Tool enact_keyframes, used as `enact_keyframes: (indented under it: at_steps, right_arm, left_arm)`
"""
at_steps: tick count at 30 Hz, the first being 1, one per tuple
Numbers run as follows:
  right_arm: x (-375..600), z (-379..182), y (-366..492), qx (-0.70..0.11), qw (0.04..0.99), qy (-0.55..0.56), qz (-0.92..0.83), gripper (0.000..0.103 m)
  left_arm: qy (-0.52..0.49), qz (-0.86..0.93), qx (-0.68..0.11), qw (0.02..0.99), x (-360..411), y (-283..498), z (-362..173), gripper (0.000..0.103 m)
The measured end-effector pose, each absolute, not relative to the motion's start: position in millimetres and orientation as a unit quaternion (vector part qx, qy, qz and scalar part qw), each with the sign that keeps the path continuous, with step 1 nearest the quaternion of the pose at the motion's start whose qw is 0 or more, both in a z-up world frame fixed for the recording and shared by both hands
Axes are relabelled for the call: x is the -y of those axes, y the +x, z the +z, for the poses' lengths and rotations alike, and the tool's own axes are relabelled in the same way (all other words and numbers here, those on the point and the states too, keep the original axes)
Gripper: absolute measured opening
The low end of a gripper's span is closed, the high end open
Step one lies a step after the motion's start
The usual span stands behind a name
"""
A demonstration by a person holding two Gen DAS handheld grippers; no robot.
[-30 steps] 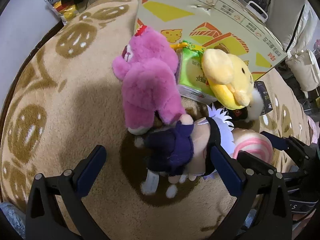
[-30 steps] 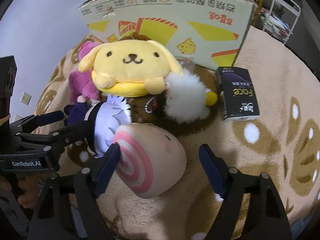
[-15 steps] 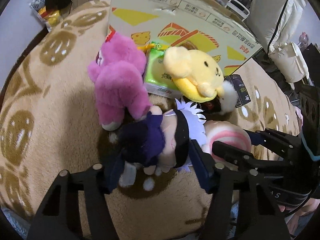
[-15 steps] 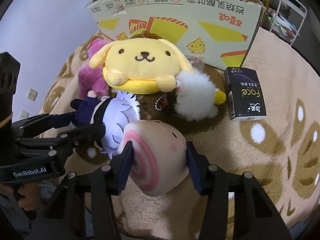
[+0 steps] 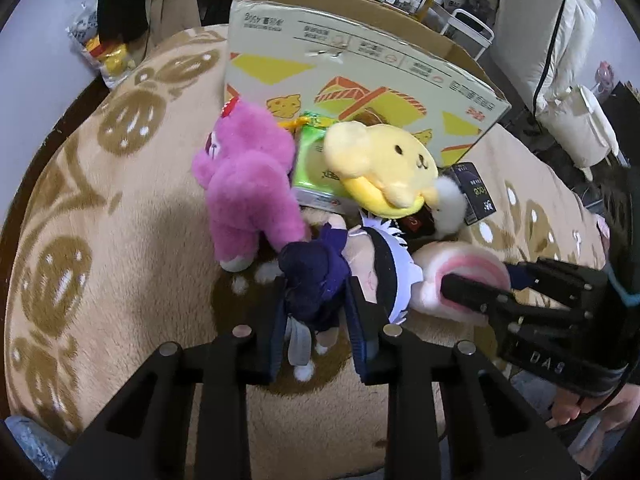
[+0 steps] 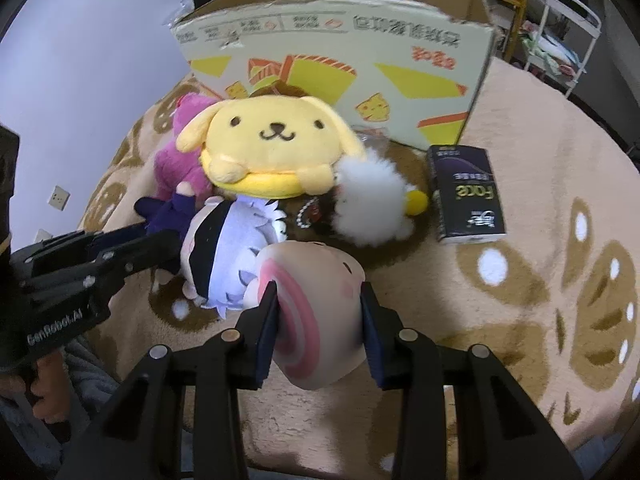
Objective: Organize soft objects
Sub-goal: 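Grasp the white-haired doll with the left gripper while the right gripper lifts the cushion, then carry the doll with the left gripper into the box while the right gripper drops the cushion in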
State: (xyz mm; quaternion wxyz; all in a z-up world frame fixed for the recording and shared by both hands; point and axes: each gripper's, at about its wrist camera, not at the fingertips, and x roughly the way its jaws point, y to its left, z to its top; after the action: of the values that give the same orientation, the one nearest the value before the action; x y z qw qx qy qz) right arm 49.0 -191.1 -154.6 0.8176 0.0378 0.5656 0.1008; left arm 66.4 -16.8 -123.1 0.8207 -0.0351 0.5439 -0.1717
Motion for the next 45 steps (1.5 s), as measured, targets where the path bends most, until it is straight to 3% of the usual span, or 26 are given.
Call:
enact_keyframes:
  at_steps: [18, 33, 45]
  right_arm:
    - [212, -96, 21, -0.459, 0.886, 0.026, 0.063, 0.036]
    - [211, -37, -17, -0.315, 0.949, 0.002, 0.03, 0.036]
    - [222, -8, -15, -0.229, 0.973, 0.001, -0.025, 0.036]
  left_arm:
    - [0.021, -0.122, -0.456, 0.881, 5, 40, -78, 0.025]
    - [0.015, -0.153, -0.293, 0.944, -12, 2, 3, 0.025]
    - [0.042, -0.128, -0.181, 0.974, -3, -5, 34, 0.025]
